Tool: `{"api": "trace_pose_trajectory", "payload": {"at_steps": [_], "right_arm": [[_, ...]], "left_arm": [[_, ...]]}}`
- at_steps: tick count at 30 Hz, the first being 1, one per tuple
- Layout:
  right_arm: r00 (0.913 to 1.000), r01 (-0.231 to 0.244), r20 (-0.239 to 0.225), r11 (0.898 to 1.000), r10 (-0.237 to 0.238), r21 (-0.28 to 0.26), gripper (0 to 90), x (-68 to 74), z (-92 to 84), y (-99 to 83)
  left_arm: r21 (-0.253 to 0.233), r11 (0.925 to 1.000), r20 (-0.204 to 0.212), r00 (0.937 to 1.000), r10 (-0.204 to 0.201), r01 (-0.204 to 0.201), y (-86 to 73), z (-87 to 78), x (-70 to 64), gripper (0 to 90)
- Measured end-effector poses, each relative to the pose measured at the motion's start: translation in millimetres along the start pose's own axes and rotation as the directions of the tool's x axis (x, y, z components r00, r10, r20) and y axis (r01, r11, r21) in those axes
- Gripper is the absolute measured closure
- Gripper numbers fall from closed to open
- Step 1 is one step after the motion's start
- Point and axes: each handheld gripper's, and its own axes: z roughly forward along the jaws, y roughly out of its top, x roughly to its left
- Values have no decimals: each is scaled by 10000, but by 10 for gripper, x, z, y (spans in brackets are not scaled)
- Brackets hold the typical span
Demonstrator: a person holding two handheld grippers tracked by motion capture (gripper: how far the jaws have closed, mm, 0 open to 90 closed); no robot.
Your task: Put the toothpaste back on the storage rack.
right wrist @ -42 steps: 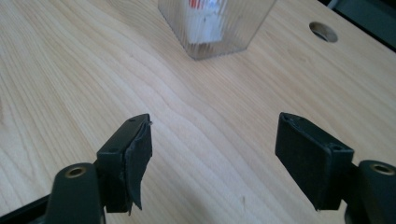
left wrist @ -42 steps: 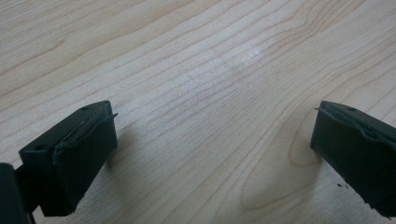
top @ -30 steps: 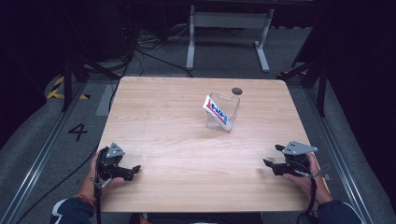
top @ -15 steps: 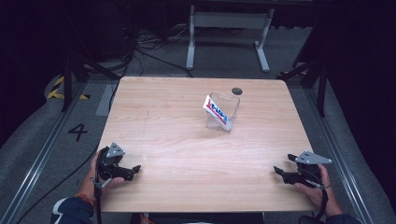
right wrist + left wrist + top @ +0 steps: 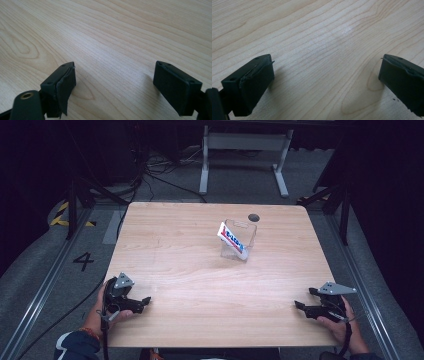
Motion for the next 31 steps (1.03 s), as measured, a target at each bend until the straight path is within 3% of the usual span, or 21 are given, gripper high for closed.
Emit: {"api": "trace_pose_trajectory", "payload": {"at_steps": [31], "right_arm": [[9997,-163,194,9999,162,27,172,4,-6,-9]], "left_arm": [[82,9999,-78,9999,-77,77,19,10,-3,3]]}}
